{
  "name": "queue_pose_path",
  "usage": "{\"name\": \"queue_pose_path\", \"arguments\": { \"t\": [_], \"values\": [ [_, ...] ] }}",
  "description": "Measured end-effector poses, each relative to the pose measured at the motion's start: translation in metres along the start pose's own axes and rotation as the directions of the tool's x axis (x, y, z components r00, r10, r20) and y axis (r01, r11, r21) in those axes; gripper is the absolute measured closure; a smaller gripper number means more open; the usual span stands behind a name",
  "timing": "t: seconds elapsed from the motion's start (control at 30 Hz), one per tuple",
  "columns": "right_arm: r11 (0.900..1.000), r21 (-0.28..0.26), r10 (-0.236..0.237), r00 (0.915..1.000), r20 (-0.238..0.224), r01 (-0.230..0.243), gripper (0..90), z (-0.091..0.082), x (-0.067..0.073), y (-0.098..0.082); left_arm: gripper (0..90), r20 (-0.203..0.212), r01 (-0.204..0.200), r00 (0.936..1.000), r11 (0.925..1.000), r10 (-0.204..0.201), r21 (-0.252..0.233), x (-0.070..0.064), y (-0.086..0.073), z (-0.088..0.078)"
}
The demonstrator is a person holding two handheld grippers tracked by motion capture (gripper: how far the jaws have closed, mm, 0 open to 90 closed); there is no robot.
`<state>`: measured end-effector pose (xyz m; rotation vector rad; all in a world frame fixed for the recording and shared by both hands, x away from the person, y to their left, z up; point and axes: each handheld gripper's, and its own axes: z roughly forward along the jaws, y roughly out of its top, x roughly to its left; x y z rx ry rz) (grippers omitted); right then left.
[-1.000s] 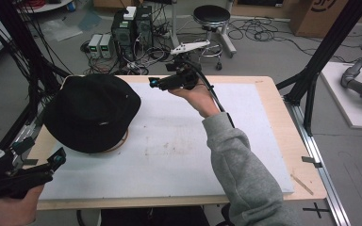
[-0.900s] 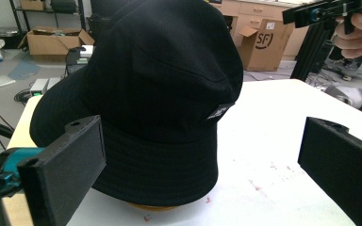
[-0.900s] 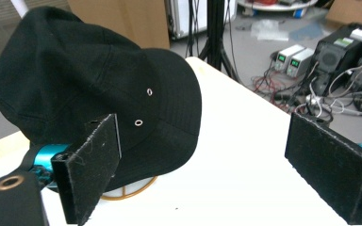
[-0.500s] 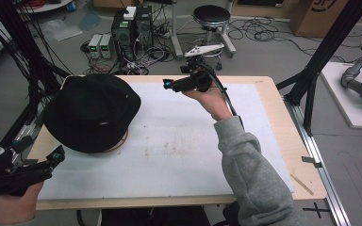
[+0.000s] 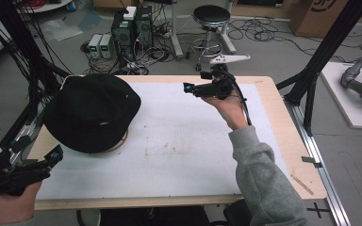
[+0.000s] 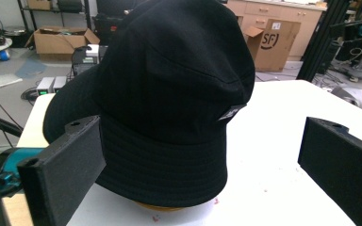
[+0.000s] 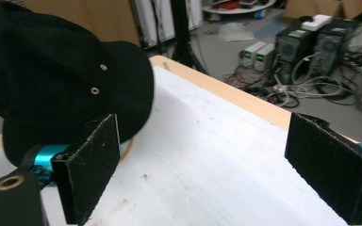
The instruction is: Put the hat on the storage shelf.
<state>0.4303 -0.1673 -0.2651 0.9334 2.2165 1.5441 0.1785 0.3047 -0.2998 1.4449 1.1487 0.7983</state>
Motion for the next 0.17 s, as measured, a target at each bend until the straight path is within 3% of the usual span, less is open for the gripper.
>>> {"name": "queue_pose_path", "arguments": {
  "t": [0.17],
  "values": [
    [1.0, 0.002, 0.018, 0.999, 0.04, -0.018, 10.9, -0.016, -0.006, -0.017, 1.7, 0.008, -0.002, 1.0, 1.0, 0.002, 0.001, -0.001, 0.001, 0.005]
  ]
}}
